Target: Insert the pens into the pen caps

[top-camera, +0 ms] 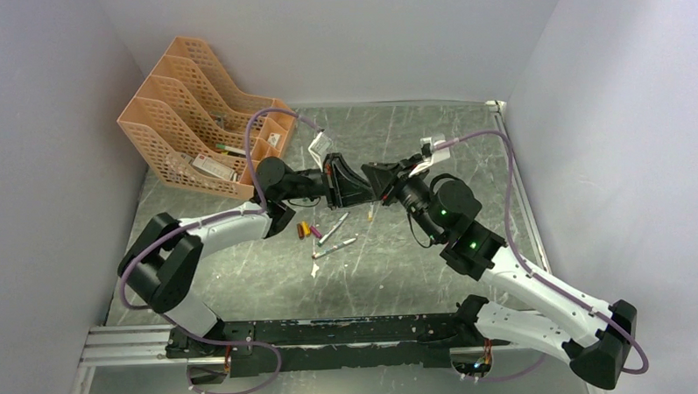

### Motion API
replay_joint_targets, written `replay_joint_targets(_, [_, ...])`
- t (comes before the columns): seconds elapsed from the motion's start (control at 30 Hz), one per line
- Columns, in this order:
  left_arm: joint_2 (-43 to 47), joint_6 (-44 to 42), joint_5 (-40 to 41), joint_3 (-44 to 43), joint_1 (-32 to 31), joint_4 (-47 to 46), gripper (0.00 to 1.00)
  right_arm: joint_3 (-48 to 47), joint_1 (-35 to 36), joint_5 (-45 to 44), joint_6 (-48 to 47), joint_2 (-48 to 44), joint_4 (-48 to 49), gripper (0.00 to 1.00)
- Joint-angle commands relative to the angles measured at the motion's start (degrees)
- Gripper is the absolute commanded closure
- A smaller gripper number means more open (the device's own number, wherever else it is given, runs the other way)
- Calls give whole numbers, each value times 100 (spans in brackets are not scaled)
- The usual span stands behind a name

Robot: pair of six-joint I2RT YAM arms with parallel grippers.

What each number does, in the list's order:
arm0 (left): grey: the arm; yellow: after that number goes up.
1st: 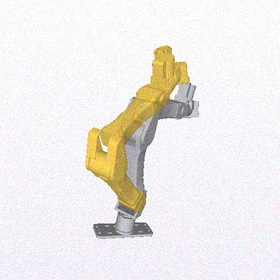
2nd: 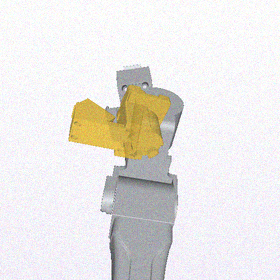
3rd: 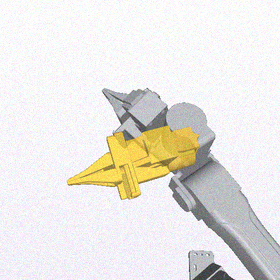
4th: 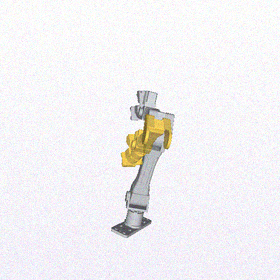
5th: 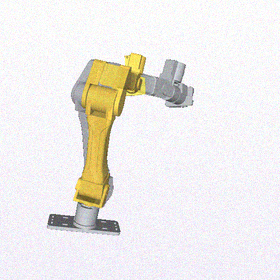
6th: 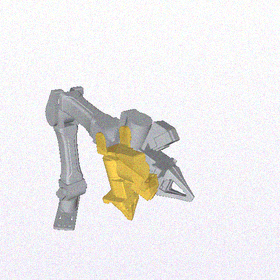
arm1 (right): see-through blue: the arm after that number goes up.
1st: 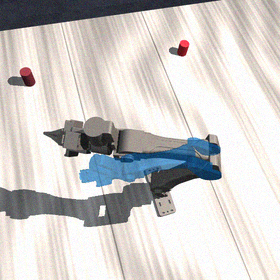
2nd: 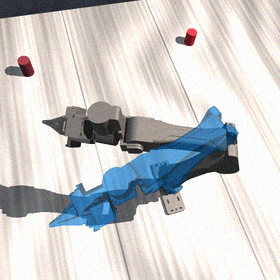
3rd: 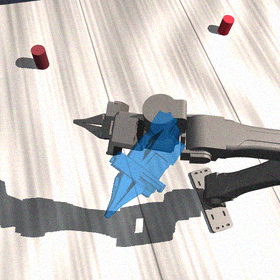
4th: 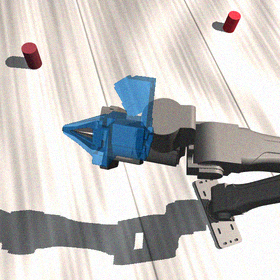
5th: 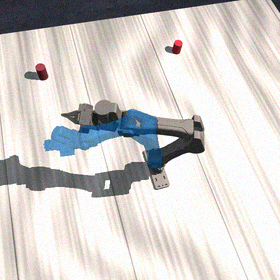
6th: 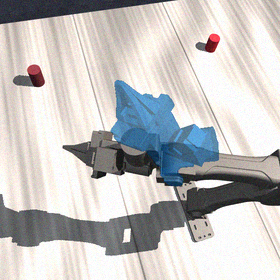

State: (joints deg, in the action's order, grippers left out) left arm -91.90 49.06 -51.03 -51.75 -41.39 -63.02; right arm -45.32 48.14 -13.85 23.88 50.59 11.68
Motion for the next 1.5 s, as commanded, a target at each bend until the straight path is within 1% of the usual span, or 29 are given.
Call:
replay_joint_targets(0.0, [333,-936,39,-209,-40,1100,93,-137,9,109,8,-26,-168,100])
replay_joint_targets(0.1, [365,-756,105,-169,-31,853,93,-64,9,105,93,-91,-138,100])
replay_joint_targets(0.13, [370,-667,157,-147,-34,705,88,-20,11,81,150,-132,-109,100])
replay_joint_targets(0.2, [334,-399,216,-73,-37,306,68,120,3,35,294,-256,70,100])
replay_joint_targets(0.23, [302,-246,209,-60,-36,101,60,210,7,10,353,-325,208,100])
replay_joint_targets(0.3, [199,81,174,-62,-41,-300,53,358,11,22,477,-425,541,100])
replay_joint_targets(0.37, [135,372,219,5,-42,-789,51,493,10,66,548,-460,781,100])
replay_joint_targets(0.47, [76,524,252,-26,-51,-938,55,589,6,116,653,-449,923,100])
replay_joint_targets(0.6, [85,386,240,-64,-110,-717,59,704,6,176,754,-464,1138,100])
replay_joint_targets(0.8, [70,61,204,-133,-354,-285,61,780,8,146,742,-509,1350,100])
replay_joint_targets(0.9, [47,59,171,-100,-415,-275,65,749,8,142,714,-519,1354,100])
replay_joint_targets(0.93, [41,67,164,-91,-421,-274,67,753,6,156,699,-523,1368,100])
replay_joint_targets(1.0, [39,84,167,-65,-423,-280,78,736,3,165,686,-521,1338,100])
replay_joint_targets(1.07, [86,59,231,-27,-417,-265,92,731,5,180,684,-516,1306,100])
replay_joint_targets(1.3, [376,-454,407,-15,-411,339,93,736,9,201,579,-546,1157,100])
replay_joint_targets(1.33, [413,-562,421,-33,-409,530,93,713,6,202,537,-542,1112,98])
replay_joint_targets(1.37, [451,-698,426,-50,-388,699,93,660,11,192,494,-553,1019,86])
replay_joint_targets(1.4, [509,-860,438,-56,-370,873,93,611,8,127,454,-584,922,70])
replay_joint_targets(1.43, [574,-1044,481,-29,-333,1086,93,577,9,52,429,-667,841,58])
replay_joint_targets(1.47, [666,-1284,570,40,-271,1292,93,574,6,-102,377,-776,802,50])
